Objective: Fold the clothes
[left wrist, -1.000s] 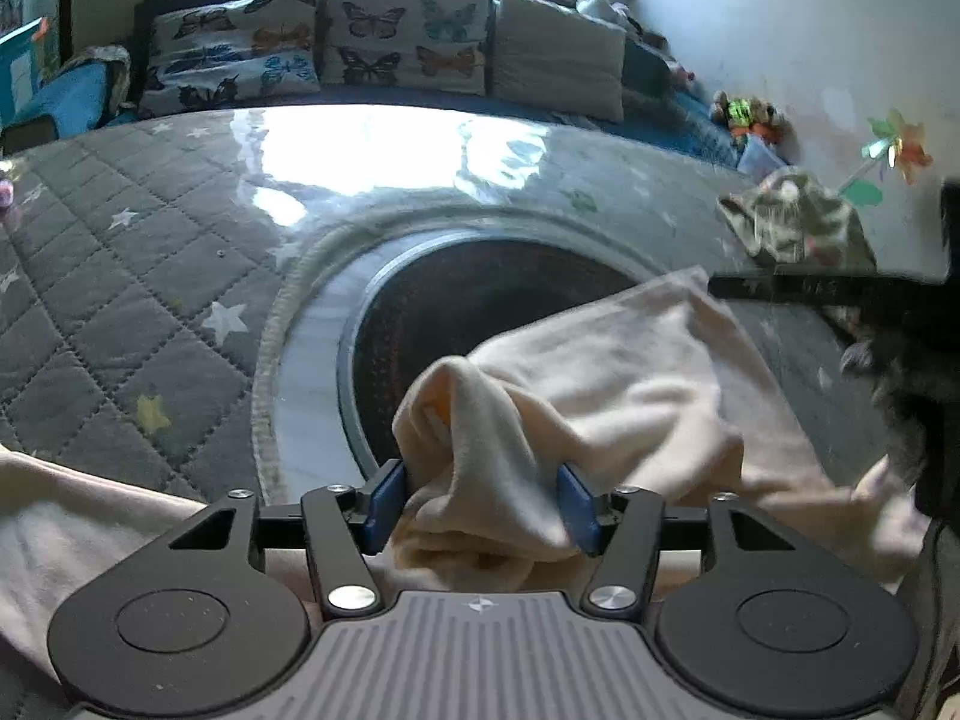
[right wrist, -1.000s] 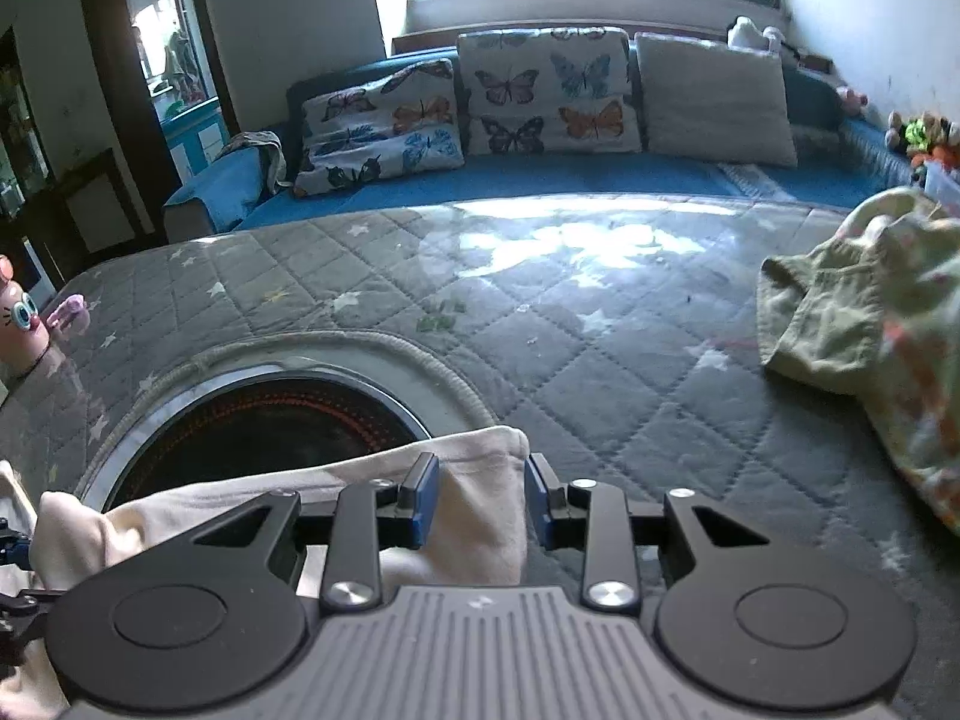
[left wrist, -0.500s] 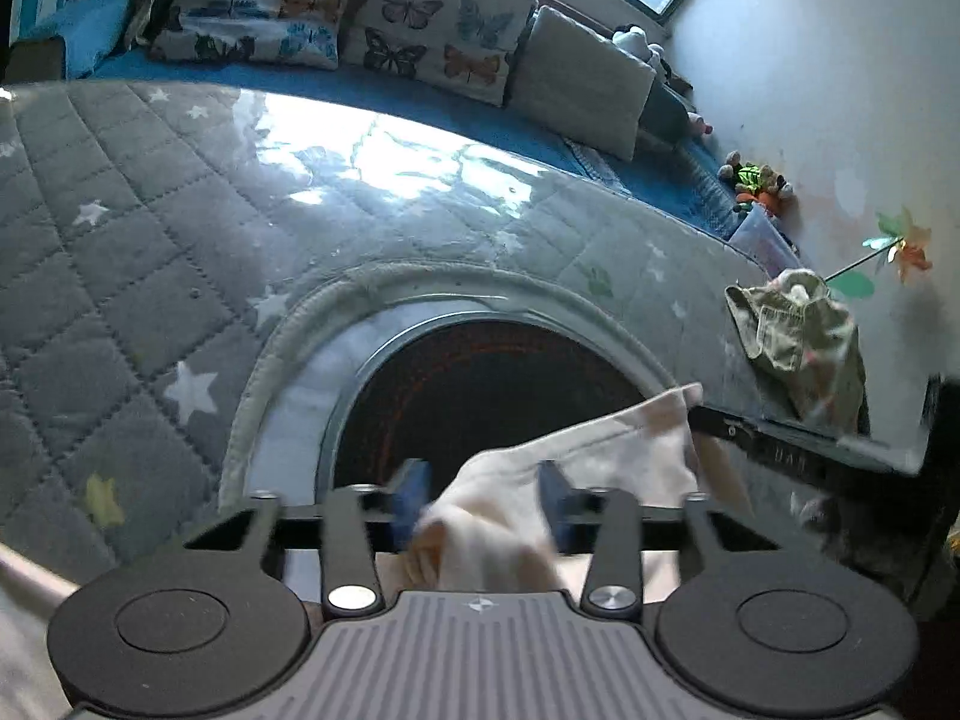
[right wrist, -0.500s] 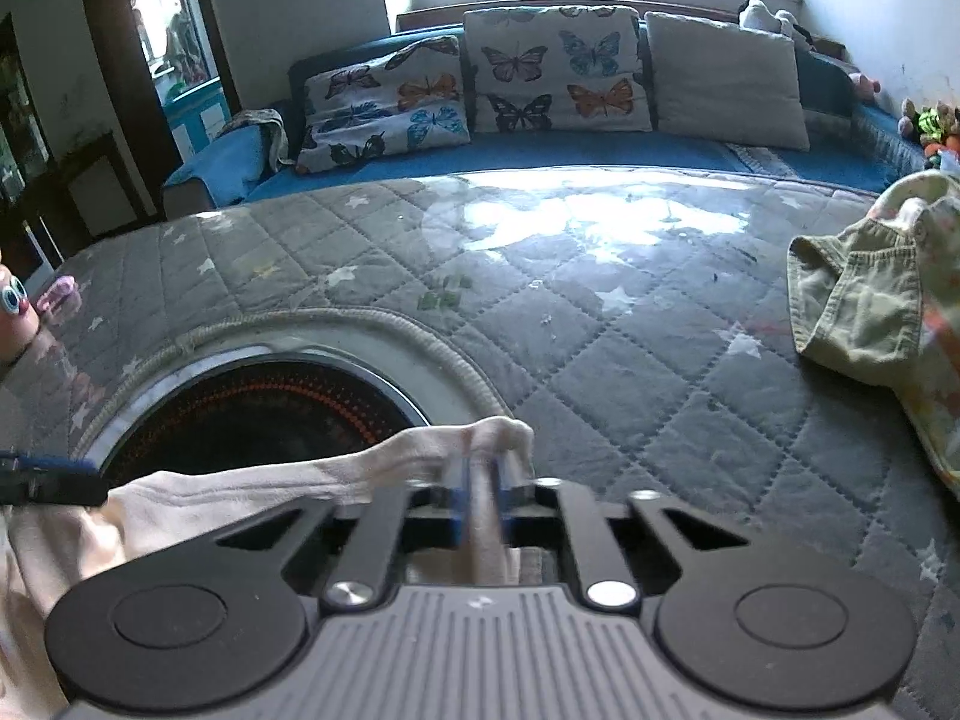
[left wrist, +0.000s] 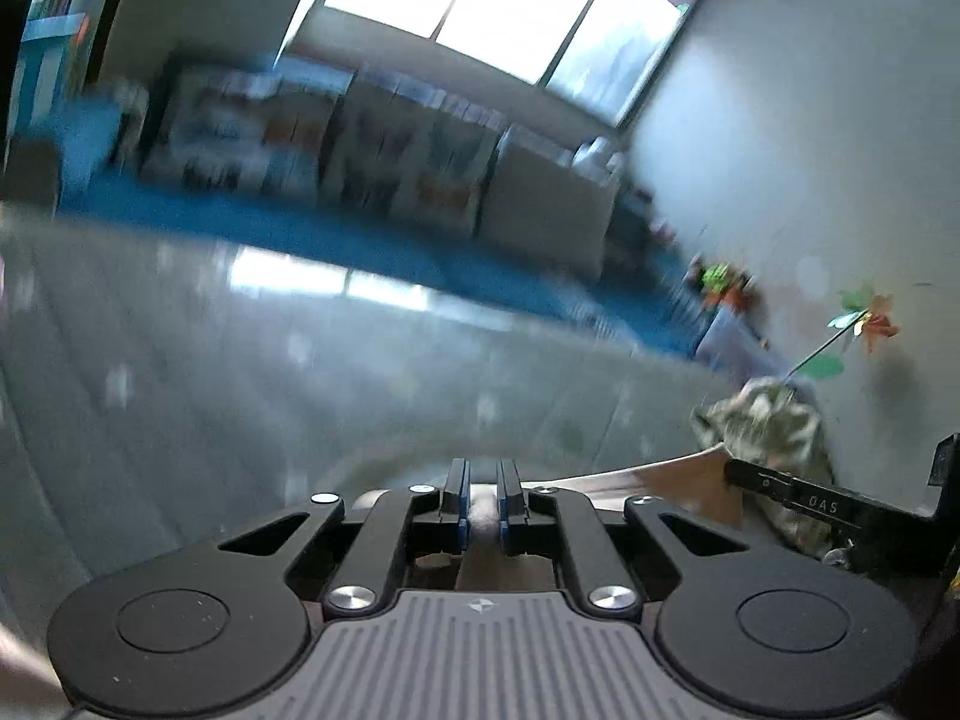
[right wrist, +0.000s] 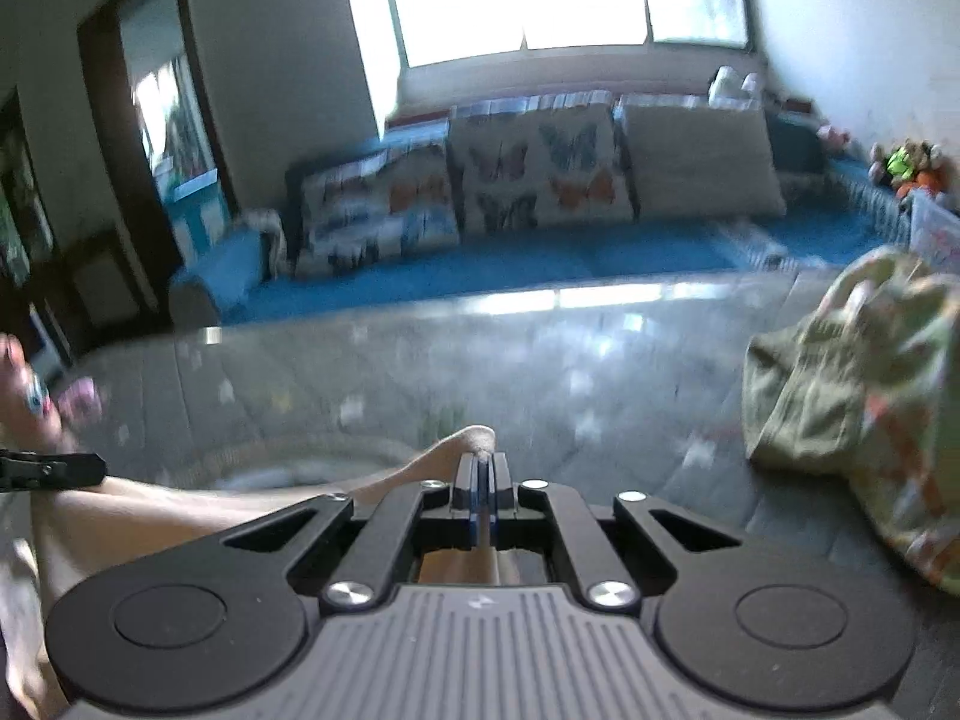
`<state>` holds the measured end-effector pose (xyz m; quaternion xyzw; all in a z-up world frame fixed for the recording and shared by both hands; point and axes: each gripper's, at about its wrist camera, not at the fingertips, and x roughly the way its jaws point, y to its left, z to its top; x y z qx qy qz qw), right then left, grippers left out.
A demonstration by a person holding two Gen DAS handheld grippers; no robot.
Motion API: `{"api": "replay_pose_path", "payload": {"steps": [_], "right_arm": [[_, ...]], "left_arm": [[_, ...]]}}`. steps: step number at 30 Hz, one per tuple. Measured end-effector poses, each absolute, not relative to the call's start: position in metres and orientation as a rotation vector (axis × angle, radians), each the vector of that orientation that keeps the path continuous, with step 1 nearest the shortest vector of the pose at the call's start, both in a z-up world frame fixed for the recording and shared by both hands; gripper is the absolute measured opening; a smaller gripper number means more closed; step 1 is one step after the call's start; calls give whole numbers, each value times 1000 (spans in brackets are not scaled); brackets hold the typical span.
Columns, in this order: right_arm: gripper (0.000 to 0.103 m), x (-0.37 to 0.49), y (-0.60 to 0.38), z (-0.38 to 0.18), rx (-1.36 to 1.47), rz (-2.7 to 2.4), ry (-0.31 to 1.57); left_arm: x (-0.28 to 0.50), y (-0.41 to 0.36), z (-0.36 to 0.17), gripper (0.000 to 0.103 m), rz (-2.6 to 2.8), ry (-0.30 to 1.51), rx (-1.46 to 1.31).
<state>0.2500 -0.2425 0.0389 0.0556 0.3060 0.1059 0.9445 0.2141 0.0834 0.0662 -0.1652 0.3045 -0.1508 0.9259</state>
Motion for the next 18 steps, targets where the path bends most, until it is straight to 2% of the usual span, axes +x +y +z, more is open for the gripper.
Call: {"api": "replay_pose_path", "payload": {"steps": [3,5,7,9,10,18], "right_arm": [[3,260,-242,46,124,200,569],[10,275,-240,38,129,190,603],[10,287,-239,26,120,175,651],[10,290,-238,15,99,177,686],[11,290,-238,10,92,184,702],[11,314,-237,-11,117,212,787]], "left_arm": [[227,81,66,11,-277,582,-265],[240,80,54,14,-229,602,-226],[252,82,41,17,-184,633,-216],[259,92,33,42,-164,674,-262],[262,98,30,60,-160,703,-290],[285,110,16,61,-115,836,-372]]}}
